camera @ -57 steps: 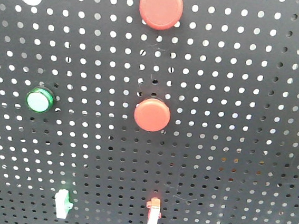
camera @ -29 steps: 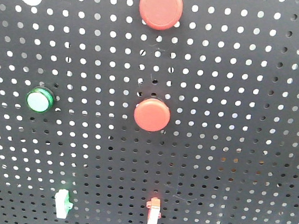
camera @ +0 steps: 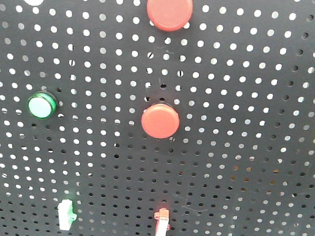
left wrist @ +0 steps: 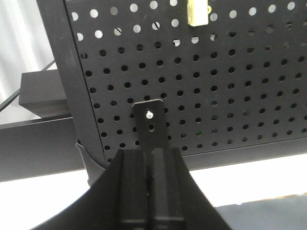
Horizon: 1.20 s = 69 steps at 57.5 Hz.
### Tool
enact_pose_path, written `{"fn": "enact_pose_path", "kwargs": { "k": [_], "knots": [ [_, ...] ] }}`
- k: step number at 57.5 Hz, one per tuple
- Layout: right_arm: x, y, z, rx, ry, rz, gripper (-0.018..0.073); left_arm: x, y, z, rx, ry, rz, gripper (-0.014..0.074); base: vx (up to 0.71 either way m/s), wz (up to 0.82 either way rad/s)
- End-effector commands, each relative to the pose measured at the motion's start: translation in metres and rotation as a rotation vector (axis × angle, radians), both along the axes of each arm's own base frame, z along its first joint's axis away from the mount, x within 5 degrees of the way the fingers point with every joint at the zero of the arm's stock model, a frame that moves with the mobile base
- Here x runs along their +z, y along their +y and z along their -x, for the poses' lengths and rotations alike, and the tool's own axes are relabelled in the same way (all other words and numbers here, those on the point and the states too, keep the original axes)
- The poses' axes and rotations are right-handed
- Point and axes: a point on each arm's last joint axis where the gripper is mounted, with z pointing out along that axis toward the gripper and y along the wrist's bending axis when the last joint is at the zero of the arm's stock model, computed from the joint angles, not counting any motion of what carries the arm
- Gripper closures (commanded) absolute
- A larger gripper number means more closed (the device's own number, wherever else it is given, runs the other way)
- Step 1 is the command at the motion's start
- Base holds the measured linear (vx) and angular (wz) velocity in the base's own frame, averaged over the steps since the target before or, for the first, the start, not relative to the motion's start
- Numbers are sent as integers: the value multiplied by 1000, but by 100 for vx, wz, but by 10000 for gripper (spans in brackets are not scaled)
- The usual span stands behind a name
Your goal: Rotate knob clockwise with right arm
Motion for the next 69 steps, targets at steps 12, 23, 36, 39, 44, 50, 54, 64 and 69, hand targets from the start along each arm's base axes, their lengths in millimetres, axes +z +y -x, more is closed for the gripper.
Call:
{"fn": "enact_pose_path", "kwargs": {
  "k": [12,23,36,39,44,50,54,64,69],
  "knots": [
    [44,0,-5,-164,-89,333,567,-2,0,0,2,-67,14,603,0,0],
    [48,8,-19,-105,-86,375,567,-2,0,0,2,-67,14,603,0,0],
    [34,46,-42,126,-26,571,567,-2,0,0,2,-67,14,603,0,0],
    [28,56,-45,168,6,649,567,-2,0,0,2,-67,14,603,0,0],
    [20,65,-45,196,52,780,567,-2,0,0,2,-67,14,603,0,0],
    [22,67,-37,233,70,805,567,-2,0,0,2,-67,14,603,0,0],
    [28,61,-32,220,81,801,567,-2,0,0,2,-67,14,603,0,0],
    [50,44,-22,124,85,800,552,-2,0,0,2,-67,14,603,0,0],
    [56,39,-19,91,74,805,517,-2,0,0,2,-67,14,603,0,0]
  ]
}}
